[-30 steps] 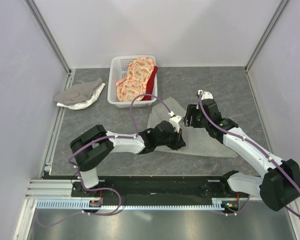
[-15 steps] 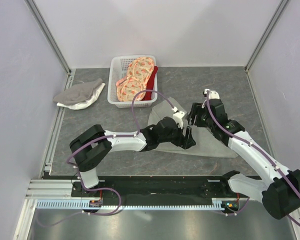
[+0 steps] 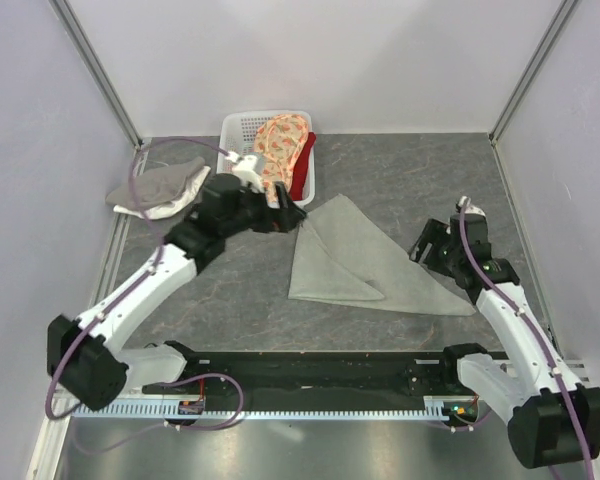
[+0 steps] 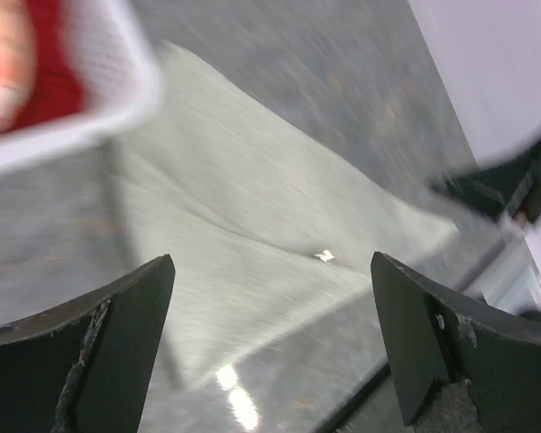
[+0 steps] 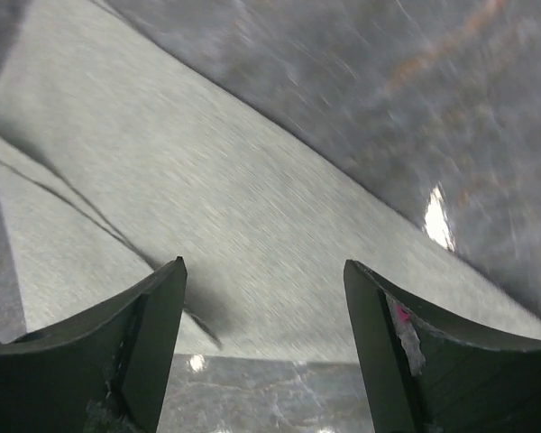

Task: Fold the napkin, place the utensils inside, and roll it up
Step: Fold the napkin

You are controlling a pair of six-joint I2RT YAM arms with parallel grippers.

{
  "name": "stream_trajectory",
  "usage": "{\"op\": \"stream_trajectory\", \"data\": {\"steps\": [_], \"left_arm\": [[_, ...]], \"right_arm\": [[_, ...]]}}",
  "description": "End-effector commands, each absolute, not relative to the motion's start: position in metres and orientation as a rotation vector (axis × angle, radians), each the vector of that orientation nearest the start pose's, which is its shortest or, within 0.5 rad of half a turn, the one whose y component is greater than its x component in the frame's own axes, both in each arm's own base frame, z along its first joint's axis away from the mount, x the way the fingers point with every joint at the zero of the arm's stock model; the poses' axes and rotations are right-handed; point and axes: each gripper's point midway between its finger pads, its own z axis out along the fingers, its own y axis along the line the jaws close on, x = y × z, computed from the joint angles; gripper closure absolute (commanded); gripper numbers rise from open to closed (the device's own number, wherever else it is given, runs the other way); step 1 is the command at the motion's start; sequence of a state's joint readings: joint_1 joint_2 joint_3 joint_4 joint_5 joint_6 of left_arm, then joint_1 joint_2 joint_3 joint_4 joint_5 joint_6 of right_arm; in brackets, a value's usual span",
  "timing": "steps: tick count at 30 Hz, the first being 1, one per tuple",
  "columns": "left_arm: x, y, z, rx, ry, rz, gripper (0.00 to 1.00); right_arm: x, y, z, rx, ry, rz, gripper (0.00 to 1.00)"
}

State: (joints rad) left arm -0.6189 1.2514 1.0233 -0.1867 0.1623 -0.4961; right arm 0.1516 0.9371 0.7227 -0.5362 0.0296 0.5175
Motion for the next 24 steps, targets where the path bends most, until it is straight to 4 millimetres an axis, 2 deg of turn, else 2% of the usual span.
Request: {"op": "stream_trajectory", "data": {"steps": [1, 2, 3, 4, 7, 11, 13, 17, 20, 24], "left_arm": [[0.291, -0.207, 0.217, 0.3, 2.205, -0.741, 0.03], [0.294, -0.201, 0.219, 0.305, 2.198, -0.718, 0.03], [0.298, -0.192, 0.217, 0.301, 2.206, -0.685, 0.03], [0.302, -0.187, 0.216, 0.33, 2.197, -0.639, 0.03], [0.311, -0.175, 0.212, 0.33, 2.195, -0.565, 0.03], [0.315, -0.175, 0.201, 0.315, 2.223, -0.576, 0.03], [0.317, -0.174, 0.198, 0.301, 2.235, -0.58, 0.03], [0.315, -0.175, 0.198, 0.301, 2.236, -0.594, 0.03], [0.315, -0.175, 0.202, 0.299, 2.227, -0.597, 0.03], [0.313, -0.179, 0.202, 0.308, 2.229, -0.623, 0.03]], "right_arm": [[0.227, 0.049, 0.098, 0.7, 2.426, 0.405, 0.21], [0.215, 0.05, 0.084, 0.753, 2.469, 0.427, 0.23], [0.212, 0.04, 0.077, 0.89, 2.452, 0.438, 0.25], [0.204, 0.042, 0.071, 0.948, 2.479, 0.478, 0.27], [0.184, 0.03, 0.055, 1.145, 2.515, 0.441, 0.32], [0.171, 0.004, 0.054, 1.316, 2.49, 0.299, 0.32], [0.161, -0.001, 0.05, 1.41, 2.521, 0.233, 0.32], [0.161, -0.014, 0.055, 1.498, 2.456, 0.163, 0.37], [0.164, -0.033, 0.058, 1.521, 2.41, 0.046, 0.39], [0.169, -0.043, 0.055, 1.55, 2.378, 0.0, 0.41]]}}
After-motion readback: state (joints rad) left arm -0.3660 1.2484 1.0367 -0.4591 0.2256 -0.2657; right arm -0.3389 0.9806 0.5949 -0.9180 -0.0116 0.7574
